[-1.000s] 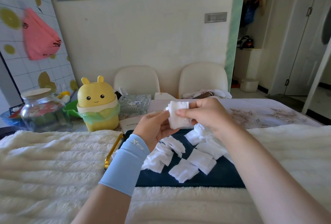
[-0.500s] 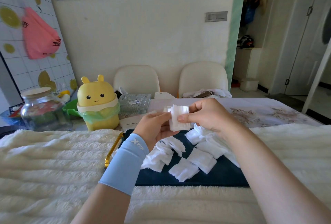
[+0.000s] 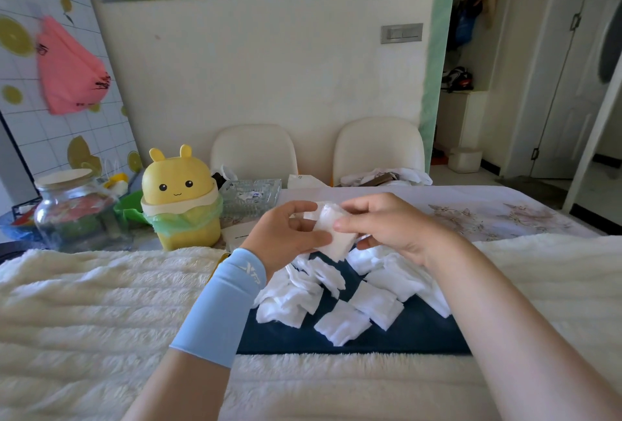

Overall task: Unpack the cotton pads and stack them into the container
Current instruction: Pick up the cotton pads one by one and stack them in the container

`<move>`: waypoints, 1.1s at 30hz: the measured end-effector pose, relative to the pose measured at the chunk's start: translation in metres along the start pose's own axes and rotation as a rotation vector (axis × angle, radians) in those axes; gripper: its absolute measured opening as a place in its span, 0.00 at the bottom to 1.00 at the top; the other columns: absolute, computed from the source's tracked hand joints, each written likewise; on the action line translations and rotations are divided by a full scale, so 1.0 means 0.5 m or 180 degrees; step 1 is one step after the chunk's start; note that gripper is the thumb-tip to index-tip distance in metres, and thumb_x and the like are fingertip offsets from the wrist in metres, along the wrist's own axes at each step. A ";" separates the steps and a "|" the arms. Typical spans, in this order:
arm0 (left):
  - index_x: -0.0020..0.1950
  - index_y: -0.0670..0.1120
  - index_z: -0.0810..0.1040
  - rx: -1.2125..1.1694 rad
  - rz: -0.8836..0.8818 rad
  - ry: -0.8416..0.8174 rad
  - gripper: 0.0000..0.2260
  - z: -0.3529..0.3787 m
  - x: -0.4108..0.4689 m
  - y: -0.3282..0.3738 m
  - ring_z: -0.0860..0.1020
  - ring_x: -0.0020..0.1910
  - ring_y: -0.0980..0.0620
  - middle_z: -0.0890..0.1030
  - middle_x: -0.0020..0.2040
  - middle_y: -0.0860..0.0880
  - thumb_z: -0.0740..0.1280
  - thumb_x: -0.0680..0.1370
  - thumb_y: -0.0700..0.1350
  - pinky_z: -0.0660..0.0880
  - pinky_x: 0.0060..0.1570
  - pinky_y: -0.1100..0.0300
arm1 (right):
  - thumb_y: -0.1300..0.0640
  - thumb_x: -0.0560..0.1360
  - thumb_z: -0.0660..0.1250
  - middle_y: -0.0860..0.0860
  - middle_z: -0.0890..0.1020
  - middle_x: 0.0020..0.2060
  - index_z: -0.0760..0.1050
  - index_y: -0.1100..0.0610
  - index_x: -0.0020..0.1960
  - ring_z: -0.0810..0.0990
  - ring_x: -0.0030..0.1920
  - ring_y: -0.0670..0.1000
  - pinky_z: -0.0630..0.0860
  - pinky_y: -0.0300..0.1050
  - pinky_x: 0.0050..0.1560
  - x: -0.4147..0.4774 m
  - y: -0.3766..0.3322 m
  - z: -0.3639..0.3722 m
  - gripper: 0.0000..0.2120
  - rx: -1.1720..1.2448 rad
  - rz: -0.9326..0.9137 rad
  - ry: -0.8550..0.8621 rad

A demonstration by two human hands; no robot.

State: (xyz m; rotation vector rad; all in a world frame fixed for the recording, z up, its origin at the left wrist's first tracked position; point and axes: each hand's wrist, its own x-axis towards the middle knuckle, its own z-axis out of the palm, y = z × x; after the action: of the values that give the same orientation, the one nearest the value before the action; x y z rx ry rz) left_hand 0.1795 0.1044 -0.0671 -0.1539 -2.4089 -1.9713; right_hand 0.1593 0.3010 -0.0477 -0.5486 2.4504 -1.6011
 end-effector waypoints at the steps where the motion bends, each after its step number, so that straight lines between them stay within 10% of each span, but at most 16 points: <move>1: 0.64 0.48 0.75 0.0164 0.0006 0.0000 0.24 -0.002 0.005 0.005 0.85 0.48 0.46 0.85 0.50 0.45 0.77 0.71 0.36 0.82 0.53 0.52 | 0.53 0.74 0.75 0.46 0.87 0.47 0.84 0.49 0.53 0.85 0.48 0.47 0.79 0.40 0.48 0.003 -0.002 -0.002 0.08 -0.0172 0.0031 -0.0063; 10: 0.57 0.49 0.82 0.1731 0.0206 0.0551 0.10 -0.035 0.155 0.037 0.81 0.48 0.49 0.84 0.51 0.51 0.68 0.77 0.43 0.76 0.52 0.61 | 0.59 0.78 0.70 0.53 0.83 0.48 0.78 0.59 0.53 0.87 0.45 0.52 0.85 0.48 0.45 0.125 -0.018 -0.056 0.06 -0.0380 0.0328 0.0699; 18: 0.50 0.46 0.80 0.3490 -0.0218 -0.0155 0.13 -0.010 0.253 -0.010 0.77 0.51 0.46 0.81 0.58 0.46 0.57 0.82 0.48 0.74 0.51 0.58 | 0.58 0.76 0.72 0.60 0.84 0.51 0.76 0.61 0.61 0.86 0.46 0.59 0.84 0.55 0.50 0.251 0.042 -0.028 0.16 -0.0195 0.1169 0.0267; 25: 0.66 0.49 0.78 0.3364 -0.0378 -0.0337 0.16 -0.020 0.272 -0.043 0.78 0.60 0.45 0.77 0.65 0.47 0.66 0.78 0.47 0.76 0.60 0.57 | 0.56 0.72 0.75 0.57 0.84 0.47 0.80 0.60 0.55 0.84 0.41 0.55 0.79 0.46 0.38 0.295 0.075 -0.006 0.14 -0.0725 0.1147 0.0202; 33: 0.62 0.50 0.81 0.2855 -0.0341 -0.0170 0.14 -0.029 0.275 -0.063 0.80 0.55 0.45 0.77 0.63 0.48 0.69 0.77 0.45 0.79 0.56 0.55 | 0.57 0.71 0.75 0.54 0.79 0.41 0.75 0.59 0.46 0.77 0.36 0.52 0.70 0.40 0.31 0.307 0.074 0.015 0.10 -0.2627 0.1284 0.0235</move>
State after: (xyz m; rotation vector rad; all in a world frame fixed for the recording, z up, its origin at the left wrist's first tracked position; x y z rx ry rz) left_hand 0.0391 0.0923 -0.0835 -0.0486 -3.0934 -0.7424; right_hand 0.0128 0.2483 -0.0749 -0.0546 2.9593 -0.4318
